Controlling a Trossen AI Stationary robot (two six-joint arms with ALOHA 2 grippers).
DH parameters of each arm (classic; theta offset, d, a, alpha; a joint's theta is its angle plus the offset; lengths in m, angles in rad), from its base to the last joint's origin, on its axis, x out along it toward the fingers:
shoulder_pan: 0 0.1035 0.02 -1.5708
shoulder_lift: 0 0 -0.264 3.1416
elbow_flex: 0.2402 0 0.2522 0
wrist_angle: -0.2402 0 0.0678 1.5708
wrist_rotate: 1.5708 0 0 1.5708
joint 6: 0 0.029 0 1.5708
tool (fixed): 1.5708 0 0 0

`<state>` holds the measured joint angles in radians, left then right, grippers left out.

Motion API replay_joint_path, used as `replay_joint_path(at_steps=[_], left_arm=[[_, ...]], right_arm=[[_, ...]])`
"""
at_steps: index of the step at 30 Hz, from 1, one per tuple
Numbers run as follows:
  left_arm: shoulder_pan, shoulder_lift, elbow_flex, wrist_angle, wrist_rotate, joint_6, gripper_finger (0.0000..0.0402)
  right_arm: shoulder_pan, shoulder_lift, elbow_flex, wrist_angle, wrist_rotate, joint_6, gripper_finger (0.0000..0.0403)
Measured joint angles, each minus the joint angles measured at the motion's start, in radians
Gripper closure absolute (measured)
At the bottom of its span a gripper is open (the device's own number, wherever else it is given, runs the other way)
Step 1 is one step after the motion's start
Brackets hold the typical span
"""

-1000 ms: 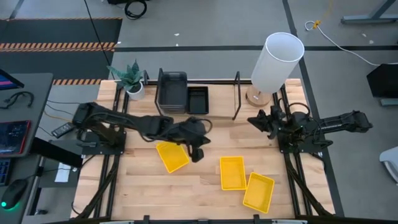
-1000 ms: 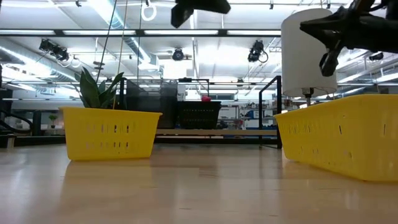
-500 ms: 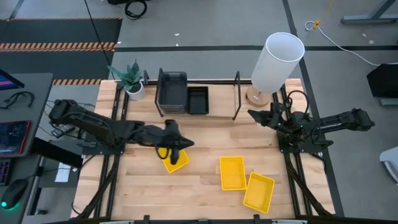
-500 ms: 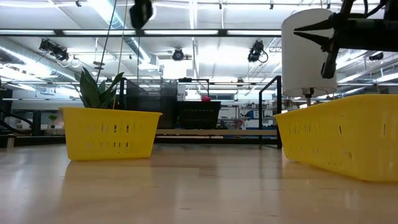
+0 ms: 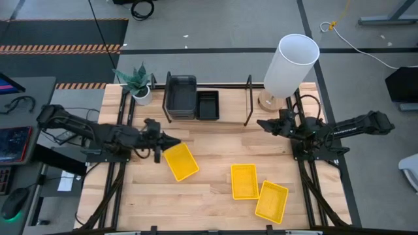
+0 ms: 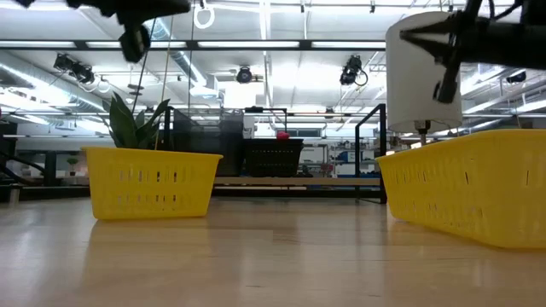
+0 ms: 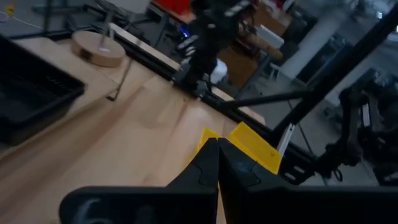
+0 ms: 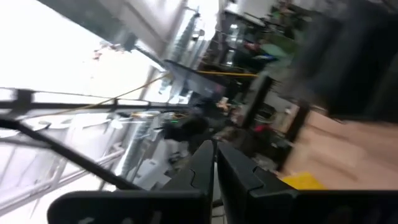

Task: Stack baskets on shelf by color
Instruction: Stack the right yellow basket on top of the yellow middle basket

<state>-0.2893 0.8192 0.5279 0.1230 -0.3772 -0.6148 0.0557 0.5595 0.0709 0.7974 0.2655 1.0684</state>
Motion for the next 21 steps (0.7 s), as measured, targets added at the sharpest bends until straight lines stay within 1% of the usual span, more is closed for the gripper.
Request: replay_joint_path(at_steps=[5,7,11,14,18,21], left_arm=[[0.002,-0.187,-0.128,0.001,-0.061,-0.037,0.0397],[0.002,-0.264,-0.175,-0.001,-0.081,-0.053,0.0397],[0.002,-0.403,-0.248,-0.001,-0.107,-0.061,0.0399],[0.002,-0.486,-0.286,0.003,-0.125,-0.063,0.0398],[0.002,-0.579,-0.330,-0.001,-0.152,-0.068,0.0397],[0.002,-0.635,-0.363,0.002,-0.162,-0.092,0.0397]], right_arm=[[0.025,0.060,0.112,0.001,0.001,-0.119,0.0378],[0.034,0.098,0.162,-0.032,0.001,-0.150,0.0378],[0.055,0.192,0.261,-0.139,-0.005,-0.172,0.0378],[0.075,0.275,0.323,-0.202,-0.022,-0.177,0.0378],[0.089,0.377,0.402,-0.300,-0.086,-0.177,0.0378],[0.107,0.441,0.470,-0.446,-0.128,-0.167,0.0378]])
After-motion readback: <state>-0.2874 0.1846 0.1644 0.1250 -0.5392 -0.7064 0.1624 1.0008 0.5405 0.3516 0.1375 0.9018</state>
